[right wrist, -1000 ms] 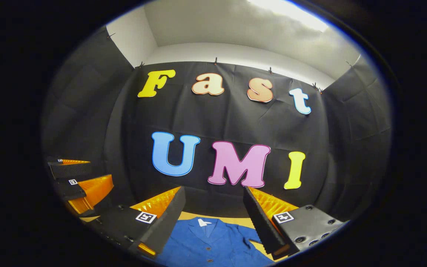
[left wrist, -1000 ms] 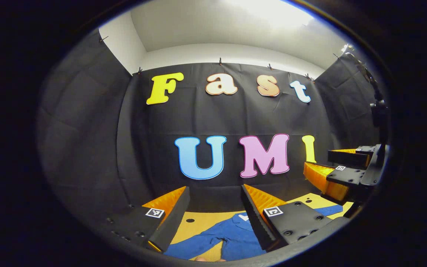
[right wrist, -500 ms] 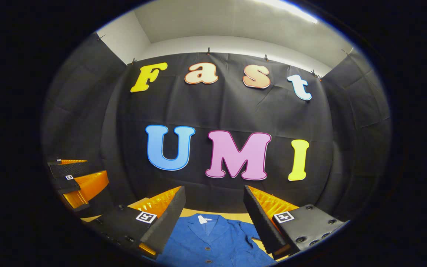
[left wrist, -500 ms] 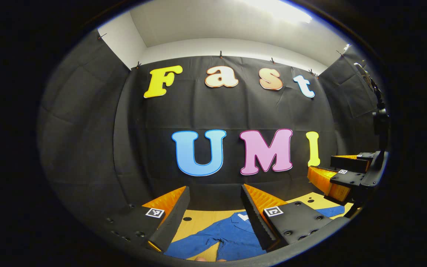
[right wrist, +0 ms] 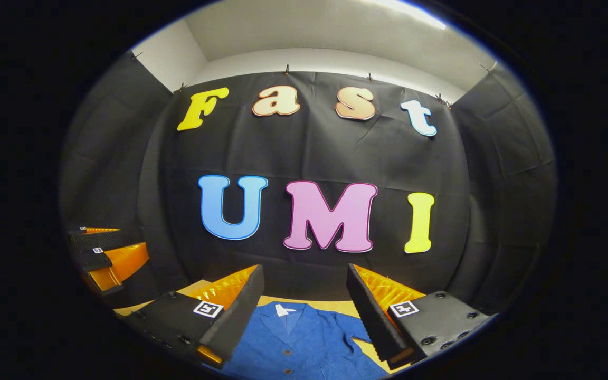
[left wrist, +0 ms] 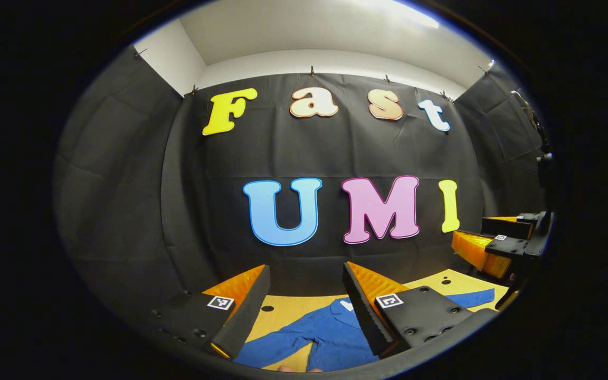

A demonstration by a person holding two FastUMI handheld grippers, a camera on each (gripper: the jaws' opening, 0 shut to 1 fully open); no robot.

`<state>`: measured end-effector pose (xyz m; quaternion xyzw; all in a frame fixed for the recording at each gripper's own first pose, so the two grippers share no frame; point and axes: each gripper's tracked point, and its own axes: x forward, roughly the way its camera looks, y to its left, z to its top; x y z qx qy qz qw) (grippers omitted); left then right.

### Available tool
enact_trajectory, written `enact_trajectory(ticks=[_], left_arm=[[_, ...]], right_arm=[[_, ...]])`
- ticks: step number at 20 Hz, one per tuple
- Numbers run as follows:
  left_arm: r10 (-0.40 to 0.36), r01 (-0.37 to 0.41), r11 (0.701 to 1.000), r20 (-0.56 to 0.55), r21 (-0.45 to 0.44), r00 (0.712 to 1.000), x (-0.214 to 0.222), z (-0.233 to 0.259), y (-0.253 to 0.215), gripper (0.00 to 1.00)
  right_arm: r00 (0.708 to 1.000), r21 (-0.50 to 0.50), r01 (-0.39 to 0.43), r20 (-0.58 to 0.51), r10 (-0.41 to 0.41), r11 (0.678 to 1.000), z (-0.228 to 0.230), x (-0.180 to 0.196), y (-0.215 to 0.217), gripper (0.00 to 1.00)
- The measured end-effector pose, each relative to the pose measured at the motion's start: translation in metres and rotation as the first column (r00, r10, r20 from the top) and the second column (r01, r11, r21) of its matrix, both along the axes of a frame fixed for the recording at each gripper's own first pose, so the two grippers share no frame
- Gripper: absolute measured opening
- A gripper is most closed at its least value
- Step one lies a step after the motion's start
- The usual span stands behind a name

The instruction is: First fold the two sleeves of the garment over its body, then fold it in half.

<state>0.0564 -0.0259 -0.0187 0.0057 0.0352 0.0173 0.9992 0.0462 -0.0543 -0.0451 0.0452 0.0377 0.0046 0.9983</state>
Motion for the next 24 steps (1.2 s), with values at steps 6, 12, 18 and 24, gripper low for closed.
enact_trajectory(ticks=[6,12,18,24], left_arm=[[0.012,-0.012,1.000,0.007,0.009,1.000,-0.004,0.004,0.001,0.80],[0.040,-0.040,0.999,-0.030,-0.003,0.999,-0.022,-0.007,0.008,0.80],[0.046,-0.046,0.999,-0.035,-0.002,0.998,-0.029,-0.007,0.005,0.80],[0.047,-0.047,0.999,-0.032,-0.005,0.998,-0.031,-0.008,0.003,0.80]], right_arm=[[0.994,0.008,-0.093,-0.064,0.093,0.996,-0.013,0.008,0.018,0.99],[0.988,0.027,-0.136,-0.069,0.137,0.990,-0.010,0.008,0.035,0.98],[0.985,0.005,-0.161,-0.055,0.161,0.987,-0.007,0.001,0.038,0.96],[0.990,-0.002,-0.133,-0.056,0.133,0.991,-0.012,-0.003,0.030,0.96]])
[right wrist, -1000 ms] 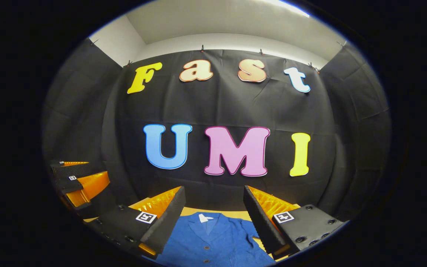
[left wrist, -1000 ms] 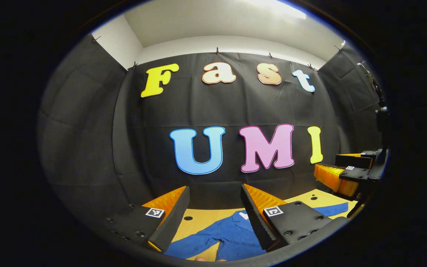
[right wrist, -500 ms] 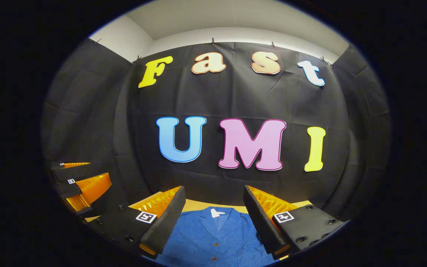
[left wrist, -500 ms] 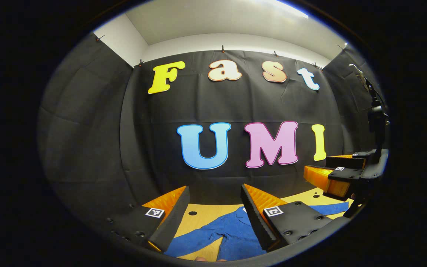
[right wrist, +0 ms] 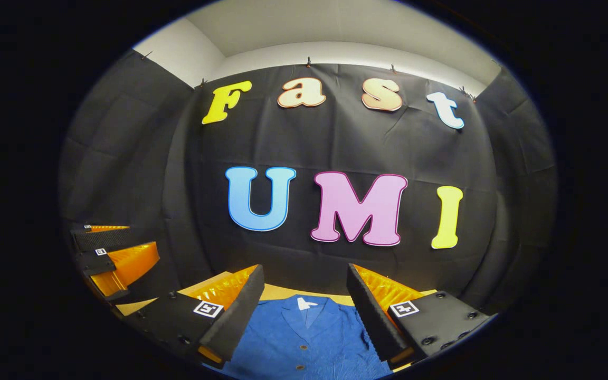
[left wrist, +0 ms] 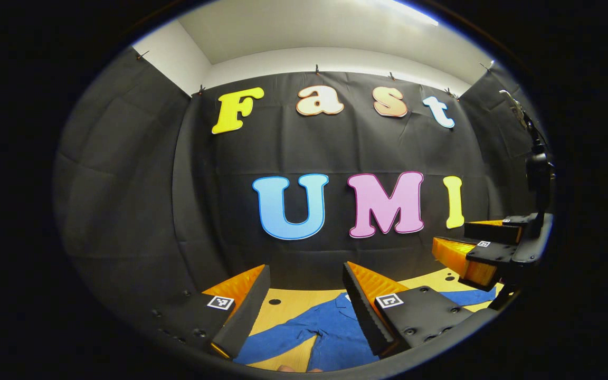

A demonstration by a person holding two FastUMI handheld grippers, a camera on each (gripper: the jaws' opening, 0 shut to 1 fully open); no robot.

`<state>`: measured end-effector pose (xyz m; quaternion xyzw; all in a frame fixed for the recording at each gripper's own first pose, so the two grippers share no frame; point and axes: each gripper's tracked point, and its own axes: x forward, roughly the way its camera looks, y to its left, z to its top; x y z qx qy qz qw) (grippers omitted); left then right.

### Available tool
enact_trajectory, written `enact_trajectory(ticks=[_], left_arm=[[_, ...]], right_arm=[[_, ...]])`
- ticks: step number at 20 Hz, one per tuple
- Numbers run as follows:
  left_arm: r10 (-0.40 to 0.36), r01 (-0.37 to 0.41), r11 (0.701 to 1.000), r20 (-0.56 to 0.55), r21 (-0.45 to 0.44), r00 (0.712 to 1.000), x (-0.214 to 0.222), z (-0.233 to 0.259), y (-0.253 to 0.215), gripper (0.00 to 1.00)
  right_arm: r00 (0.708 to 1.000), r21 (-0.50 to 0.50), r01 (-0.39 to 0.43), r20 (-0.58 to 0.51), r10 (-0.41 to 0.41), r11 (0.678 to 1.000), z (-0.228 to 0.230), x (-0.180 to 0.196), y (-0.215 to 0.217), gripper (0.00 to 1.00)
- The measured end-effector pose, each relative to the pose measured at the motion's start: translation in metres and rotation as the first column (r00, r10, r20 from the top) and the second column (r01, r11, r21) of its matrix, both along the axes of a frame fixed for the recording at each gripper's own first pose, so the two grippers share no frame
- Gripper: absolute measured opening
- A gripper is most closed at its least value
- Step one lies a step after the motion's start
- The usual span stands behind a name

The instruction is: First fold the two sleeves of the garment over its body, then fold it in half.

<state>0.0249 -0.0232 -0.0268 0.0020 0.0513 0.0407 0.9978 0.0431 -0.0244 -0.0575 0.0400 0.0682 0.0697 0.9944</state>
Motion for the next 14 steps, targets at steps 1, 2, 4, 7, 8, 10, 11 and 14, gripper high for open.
enact_trajectory(ticks=[1,2,4,7,8,10,11,14], left_arm=[[0.000,0.000,1.000,-0.001,-0.002,1.000,-0.001,-0.001,0.000,0.80],[0.001,-0.001,1.000,-0.005,-0.004,1.000,-0.002,-0.003,0.001,0.80],[-0.006,0.006,1.000,-0.015,-0.005,1.000,-0.002,-0.008,0.000,0.80],[-0.017,0.018,1.000,-0.027,0.009,0.999,-0.002,-0.014,-0.003,0.80],[-0.024,0.024,1.000,-0.028,0.010,0.999,-0.001,-0.015,-0.005,0.80],[-0.039,0.039,0.999,-0.031,0.005,0.999,-0.001,-0.017,-0.010,0.80],[-0.048,0.048,0.999,-0.032,0.003,0.998,0.000,-0.017,-0.014,0.80],[-0.071,0.072,0.997,-0.035,0.013,0.997,0.000,-0.019,-0.023,0.79]], right_arm=[[1.000,0.004,0.005,-0.003,-0.005,1.000,0.000,-0.002,-0.001,0.98],[1.000,0.004,0.011,-0.004,-0.011,1.000,0.000,-0.004,-0.003,0.98],[1.000,-0.007,0.022,-0.002,-0.023,1.000,0.001,-0.007,-0.007,0.98],[0.999,-0.010,0.042,-0.012,-0.042,0.999,-0.004,-0.013,-0.015,0.98],[0.999,-0.010,0.049,-0.016,-0.049,0.999,-0.005,-0.015,-0.018,0.98],[0.998,-0.017,0.066,-0.023,-0.066,0.998,-0.008,-0.019,-0.025,0.98],[0.997,-0.019,0.074,-0.027,-0.075,0.997,-0.010,-0.020,-0.028,0.98],[0.995,-0.031,0.091,-0.042,-0.093,0.995,-0.019,-0.022,-0.037,0.96]])
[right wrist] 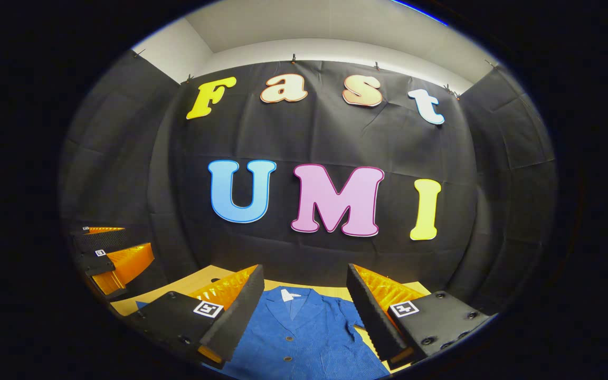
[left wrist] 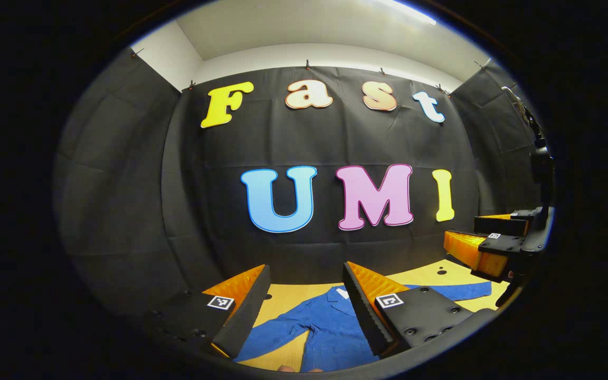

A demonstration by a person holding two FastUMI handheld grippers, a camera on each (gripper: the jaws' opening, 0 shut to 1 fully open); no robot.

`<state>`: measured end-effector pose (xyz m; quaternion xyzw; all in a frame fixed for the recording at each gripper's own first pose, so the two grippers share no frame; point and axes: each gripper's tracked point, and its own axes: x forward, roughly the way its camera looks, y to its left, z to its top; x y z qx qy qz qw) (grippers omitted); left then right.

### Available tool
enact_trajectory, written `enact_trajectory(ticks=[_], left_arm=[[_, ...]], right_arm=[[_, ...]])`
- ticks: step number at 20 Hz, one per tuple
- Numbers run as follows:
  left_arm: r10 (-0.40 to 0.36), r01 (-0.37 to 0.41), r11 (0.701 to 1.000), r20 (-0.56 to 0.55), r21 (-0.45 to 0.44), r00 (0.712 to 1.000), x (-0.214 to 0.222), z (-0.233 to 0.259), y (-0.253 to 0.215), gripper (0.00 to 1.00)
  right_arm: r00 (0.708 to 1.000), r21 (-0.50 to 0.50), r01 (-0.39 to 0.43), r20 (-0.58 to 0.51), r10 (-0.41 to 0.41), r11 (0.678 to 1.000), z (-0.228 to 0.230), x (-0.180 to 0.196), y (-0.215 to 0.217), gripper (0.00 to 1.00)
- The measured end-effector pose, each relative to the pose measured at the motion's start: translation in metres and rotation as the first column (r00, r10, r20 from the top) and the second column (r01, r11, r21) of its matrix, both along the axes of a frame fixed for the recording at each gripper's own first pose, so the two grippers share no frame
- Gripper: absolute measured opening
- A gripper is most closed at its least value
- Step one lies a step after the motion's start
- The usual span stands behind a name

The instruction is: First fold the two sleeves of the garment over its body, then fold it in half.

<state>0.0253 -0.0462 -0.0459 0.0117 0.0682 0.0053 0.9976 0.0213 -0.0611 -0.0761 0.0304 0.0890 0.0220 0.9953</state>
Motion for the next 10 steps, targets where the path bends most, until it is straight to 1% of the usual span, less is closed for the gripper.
enact_trajectory(ticks=[1,2,5,7,8,10], left_arm=[[-0.006,0.006,1.000,0.000,0.004,1.000,0.001,0.001,-0.002,0.79],[-0.010,0.010,1.000,0.000,0.006,1.000,0.001,0.001,-0.003,0.79],[-0.015,0.015,1.000,-0.004,0.001,1.000,0.002,-0.001,-0.008,0.80],[-0.008,0.008,1.000,-0.013,-0.002,1.000,0.003,-0.003,-0.008,0.80],[-0.008,0.008,1.000,-0.016,-0.003,1.000,0.005,-0.005,-0.010,0.80],[-0.003,0.003,1.000,-0.023,0.001,1.000,0.006,-0.007,-0.012,0.80]], right_arm=[[1.000,-0.005,0.009,-0.012,-0.009,1.000,-0.005,0.001,-0.004,0.96],[1.000,-0.001,0.013,-0.020,-0.013,1.000,-0.009,0.001,-0.007,0.98],[0.999,-0.007,0.024,-0.032,-0.024,1.000,-0.020,0.007,-0.013,0.96],[0.997,-0.003,0.031,-0.064,-0.031,1.000,-0.038,0.013,-0.019,0.96],[0.996,-0.001,0.042,-0.079,-0.042,0.999,-0.046,0.018,-0.025,0.99],[0.991,-0.002,0.073,-0.112,-0.073,0.997,-0.065,0.028,-0.044,0.98]])
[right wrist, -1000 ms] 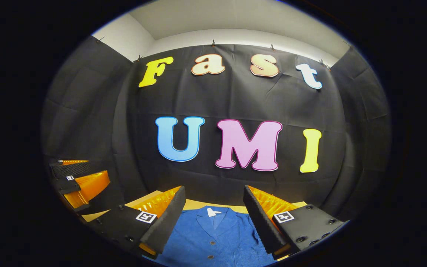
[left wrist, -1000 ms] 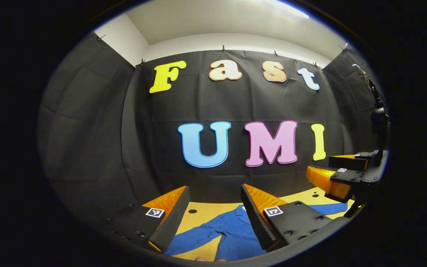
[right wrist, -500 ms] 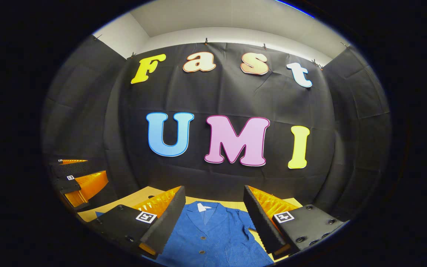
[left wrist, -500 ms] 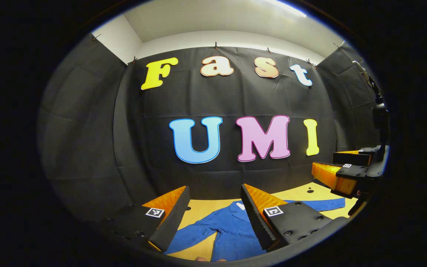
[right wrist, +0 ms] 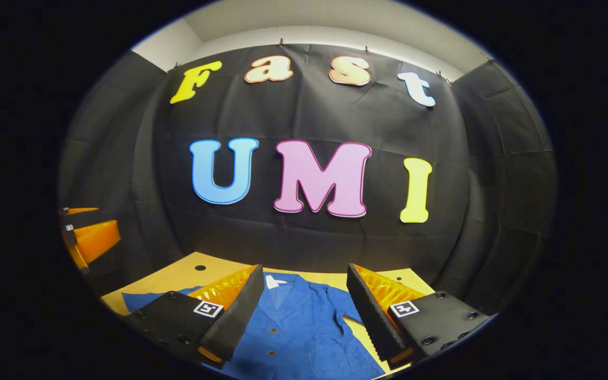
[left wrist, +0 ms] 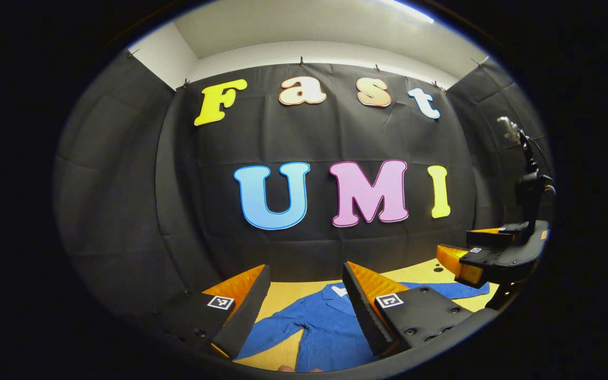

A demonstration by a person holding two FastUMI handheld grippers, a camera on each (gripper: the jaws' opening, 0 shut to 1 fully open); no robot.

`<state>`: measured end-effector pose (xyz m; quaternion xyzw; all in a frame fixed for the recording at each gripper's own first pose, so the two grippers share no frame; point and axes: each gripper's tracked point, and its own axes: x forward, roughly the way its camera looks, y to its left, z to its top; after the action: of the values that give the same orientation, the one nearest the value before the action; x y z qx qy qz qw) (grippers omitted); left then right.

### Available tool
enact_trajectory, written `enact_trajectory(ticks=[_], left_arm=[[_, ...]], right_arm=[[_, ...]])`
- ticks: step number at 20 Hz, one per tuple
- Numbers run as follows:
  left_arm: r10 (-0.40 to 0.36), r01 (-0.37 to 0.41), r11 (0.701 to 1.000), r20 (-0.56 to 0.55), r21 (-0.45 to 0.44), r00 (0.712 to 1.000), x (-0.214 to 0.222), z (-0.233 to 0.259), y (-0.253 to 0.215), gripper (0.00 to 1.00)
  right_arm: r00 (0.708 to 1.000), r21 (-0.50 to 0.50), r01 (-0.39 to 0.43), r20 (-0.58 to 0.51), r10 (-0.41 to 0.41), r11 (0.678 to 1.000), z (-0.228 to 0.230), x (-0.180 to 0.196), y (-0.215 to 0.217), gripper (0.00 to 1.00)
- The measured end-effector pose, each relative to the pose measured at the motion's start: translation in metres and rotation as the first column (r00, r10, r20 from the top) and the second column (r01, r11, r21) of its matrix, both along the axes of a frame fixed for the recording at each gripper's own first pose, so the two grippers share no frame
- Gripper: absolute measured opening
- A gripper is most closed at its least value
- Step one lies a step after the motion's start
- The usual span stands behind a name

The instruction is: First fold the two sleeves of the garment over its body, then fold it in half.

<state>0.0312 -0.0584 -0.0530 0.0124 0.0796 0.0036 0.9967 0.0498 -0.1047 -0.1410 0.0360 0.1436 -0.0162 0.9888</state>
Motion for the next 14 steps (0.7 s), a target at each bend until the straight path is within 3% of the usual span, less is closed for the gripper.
enact_trajectory(ticks=[5,6,11,14], left_arm=[[0.006,-0.006,1.000,-0.031,0.004,1.000,0.012,-0.011,-0.014,0.80],[0.004,-0.004,1.000,-0.038,0.005,0.999,0.014,-0.014,-0.019,0.80],[0.000,0.001,1.000,-0.074,0.023,0.997,0.033,-0.028,-0.046,0.80],[-0.008,0.012,0.999,-0.102,0.033,0.995,0.044,-0.039,-0.064,0.80]], right_arm=[[0.984,0.004,0.133,-0.123,-0.131,0.991,-0.067,0.022,-0.072,0.99],[0.975,-0.002,0.162,-0.154,-0.161,0.987,-0.084,0.023,-0.090,0.95],[0.911,-0.088,0.289,-0.281,-0.303,0.953,-0.165,0.028,-0.185,0.99],[0.841,-0.128,0.371,-0.373,-0.391,0.920,-0.215,0.023,-0.239,0.94]])
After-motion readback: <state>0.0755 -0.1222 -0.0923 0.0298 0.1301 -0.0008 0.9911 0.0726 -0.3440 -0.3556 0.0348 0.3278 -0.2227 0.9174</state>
